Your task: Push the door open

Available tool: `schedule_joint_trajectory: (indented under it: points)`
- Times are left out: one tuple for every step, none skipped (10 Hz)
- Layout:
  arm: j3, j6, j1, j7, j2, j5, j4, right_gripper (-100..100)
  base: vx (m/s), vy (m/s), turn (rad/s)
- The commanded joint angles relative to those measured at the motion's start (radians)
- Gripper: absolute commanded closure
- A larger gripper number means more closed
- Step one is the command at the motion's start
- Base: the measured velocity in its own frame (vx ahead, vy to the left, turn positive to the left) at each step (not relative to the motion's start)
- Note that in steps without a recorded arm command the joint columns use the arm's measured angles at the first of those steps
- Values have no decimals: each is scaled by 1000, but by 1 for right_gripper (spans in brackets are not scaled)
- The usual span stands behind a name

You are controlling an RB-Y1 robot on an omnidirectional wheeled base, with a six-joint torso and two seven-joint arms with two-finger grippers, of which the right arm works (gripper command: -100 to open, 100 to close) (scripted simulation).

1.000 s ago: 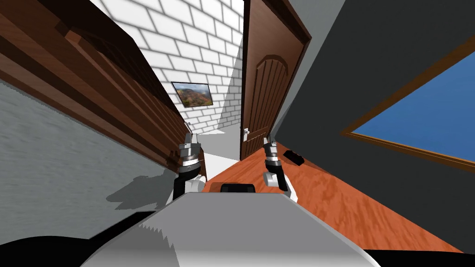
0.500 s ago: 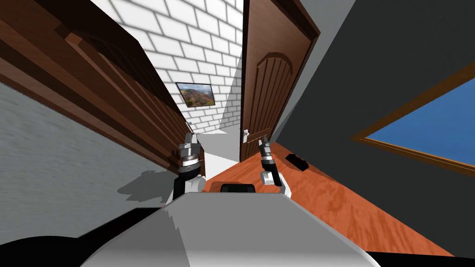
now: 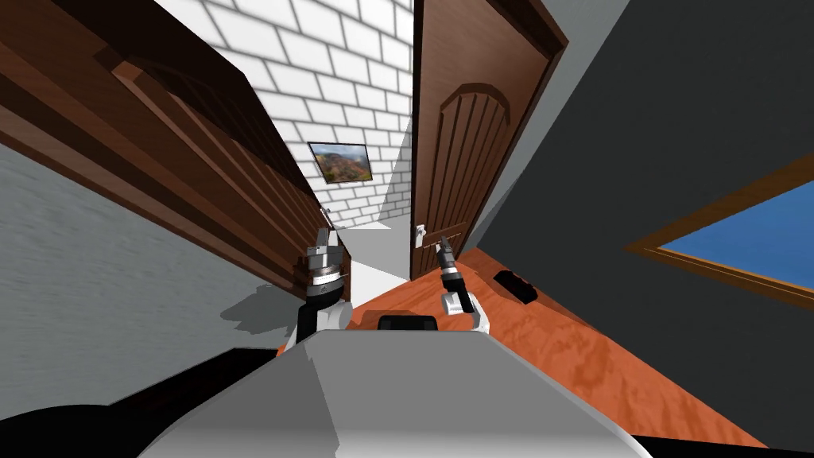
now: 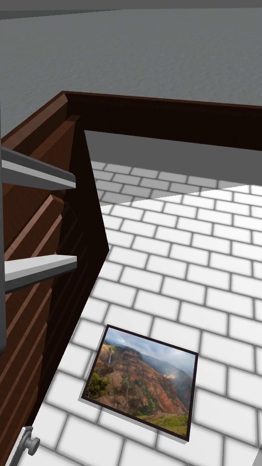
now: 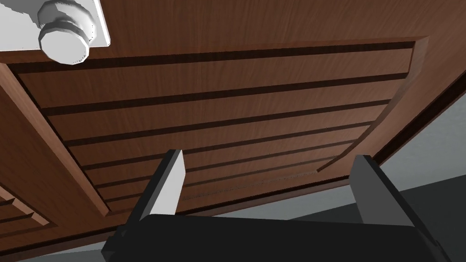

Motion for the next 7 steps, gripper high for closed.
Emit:
schedule_joint_trajectory:
  points:
    - [15, 14, -15, -8, -2, 2, 37, -100, 61, -109, 126]
    - [23, 23, -27, -12, -3, 3, 62, -100, 55, -109, 120]
    - [31, 32, -39, -16, -4, 3, 86, -100, 61, -121, 94]
    - [31, 32, -39, -16, -4, 3, 86, -100, 46, -90, 29]
    - [39, 40, -50, -21, -5, 4, 111, -100, 38, -67, 56]
    - [46, 48, -61, -25, -5, 5, 134, -100, 35, -73, 114]
    - [54, 56, -72, -29, -5, 6, 157, -100, 45, -104, 105]
